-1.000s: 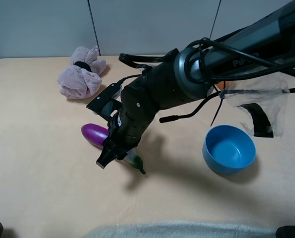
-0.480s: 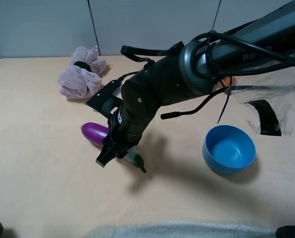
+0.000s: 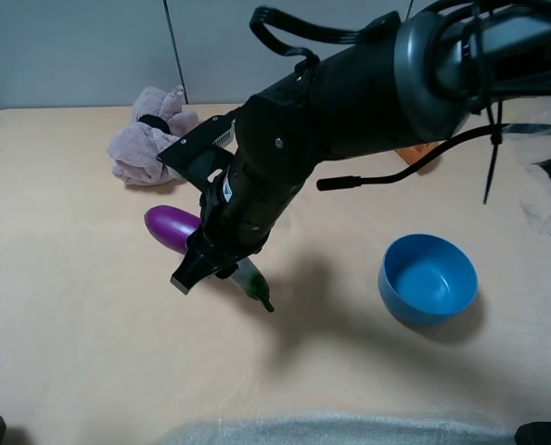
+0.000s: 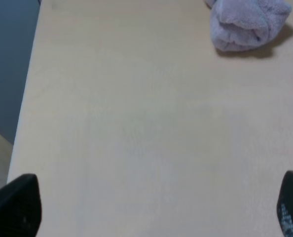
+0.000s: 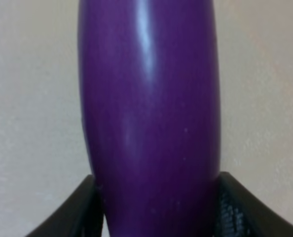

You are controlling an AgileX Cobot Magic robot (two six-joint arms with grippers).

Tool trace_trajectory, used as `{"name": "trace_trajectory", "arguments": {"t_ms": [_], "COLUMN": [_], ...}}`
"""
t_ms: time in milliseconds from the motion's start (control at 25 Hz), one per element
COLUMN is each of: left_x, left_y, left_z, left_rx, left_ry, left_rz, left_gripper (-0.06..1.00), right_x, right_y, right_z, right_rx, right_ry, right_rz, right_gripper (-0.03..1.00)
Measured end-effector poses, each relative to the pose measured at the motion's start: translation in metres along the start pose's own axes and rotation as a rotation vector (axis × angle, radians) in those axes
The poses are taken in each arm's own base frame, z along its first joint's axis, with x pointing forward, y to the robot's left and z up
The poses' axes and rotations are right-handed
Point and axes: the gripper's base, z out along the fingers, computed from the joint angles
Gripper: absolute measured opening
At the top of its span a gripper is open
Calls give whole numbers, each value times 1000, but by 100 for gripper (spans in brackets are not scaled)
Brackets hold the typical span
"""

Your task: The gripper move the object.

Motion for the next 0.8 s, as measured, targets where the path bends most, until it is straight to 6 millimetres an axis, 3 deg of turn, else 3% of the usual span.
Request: {"name": "trace_trajectory", "arguments": {"t_ms": [520,680,800], "left_x": [0,0,0], "left_y": [0,0,0], "left_z": [0,0,0], "left_rx": [0,0,0], "left_ry": [0,0,0], "left_rz": [0,0,0], "left_gripper": [95,95,95], "right_x": [-11,-28,-40], "right_y": [7,6,-6], "right_z": [-41,-56,-68], "right_rx": [-47,-53,-45], "right_ry": [10,1,-16], "right_rz": [129,143,185], "right_gripper": [35,35,35]}}
